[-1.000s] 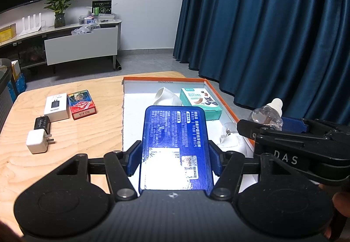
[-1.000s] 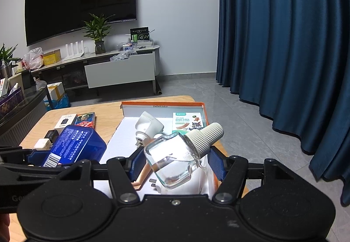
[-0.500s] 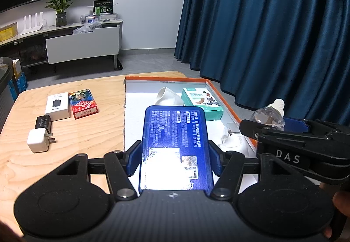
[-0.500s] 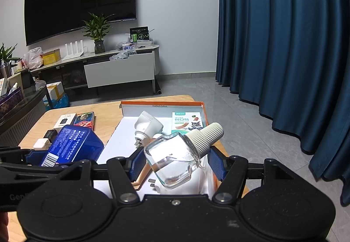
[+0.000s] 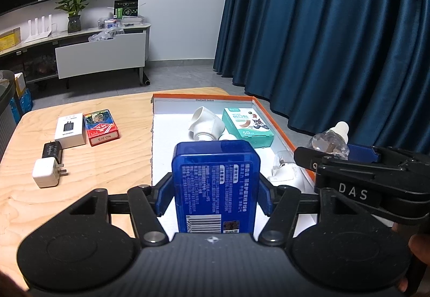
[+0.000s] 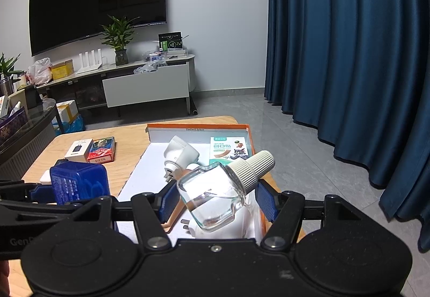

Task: Organize rigid objects
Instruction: 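Hold the blue tin and glass bottle above the box with both tools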

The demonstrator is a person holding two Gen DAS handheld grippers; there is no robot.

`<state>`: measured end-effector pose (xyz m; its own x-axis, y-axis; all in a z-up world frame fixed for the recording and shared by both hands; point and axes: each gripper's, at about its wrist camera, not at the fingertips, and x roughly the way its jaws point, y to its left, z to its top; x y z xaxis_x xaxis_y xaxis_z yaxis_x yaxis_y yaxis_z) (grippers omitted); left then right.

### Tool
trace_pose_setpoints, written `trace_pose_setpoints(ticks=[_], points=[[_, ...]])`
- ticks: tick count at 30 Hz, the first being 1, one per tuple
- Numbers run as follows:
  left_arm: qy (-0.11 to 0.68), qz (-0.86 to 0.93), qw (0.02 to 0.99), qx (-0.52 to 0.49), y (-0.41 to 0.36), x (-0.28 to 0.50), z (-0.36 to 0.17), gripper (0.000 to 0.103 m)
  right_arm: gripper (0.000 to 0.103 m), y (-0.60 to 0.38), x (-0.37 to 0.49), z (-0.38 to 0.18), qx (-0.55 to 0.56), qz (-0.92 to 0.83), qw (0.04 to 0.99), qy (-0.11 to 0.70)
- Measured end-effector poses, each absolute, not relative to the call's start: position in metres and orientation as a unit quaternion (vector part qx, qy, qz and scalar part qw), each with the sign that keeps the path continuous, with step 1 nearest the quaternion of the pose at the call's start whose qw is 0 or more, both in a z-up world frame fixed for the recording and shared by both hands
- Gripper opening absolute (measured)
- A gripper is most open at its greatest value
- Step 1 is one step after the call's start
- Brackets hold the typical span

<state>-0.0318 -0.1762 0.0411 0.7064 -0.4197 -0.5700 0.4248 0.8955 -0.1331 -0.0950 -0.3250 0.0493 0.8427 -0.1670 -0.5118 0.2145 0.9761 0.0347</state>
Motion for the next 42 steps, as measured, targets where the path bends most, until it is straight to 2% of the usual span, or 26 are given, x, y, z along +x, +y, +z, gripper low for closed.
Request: trace_pose_setpoints(ticks=[42], points=[[0.302,-0.236,0.923,0.000,-0.1723,-0.0284,0.0465,0.063,0.075,-0.3279,-0.0931,0.0506,0.046,-0.104,0.959,0.259]])
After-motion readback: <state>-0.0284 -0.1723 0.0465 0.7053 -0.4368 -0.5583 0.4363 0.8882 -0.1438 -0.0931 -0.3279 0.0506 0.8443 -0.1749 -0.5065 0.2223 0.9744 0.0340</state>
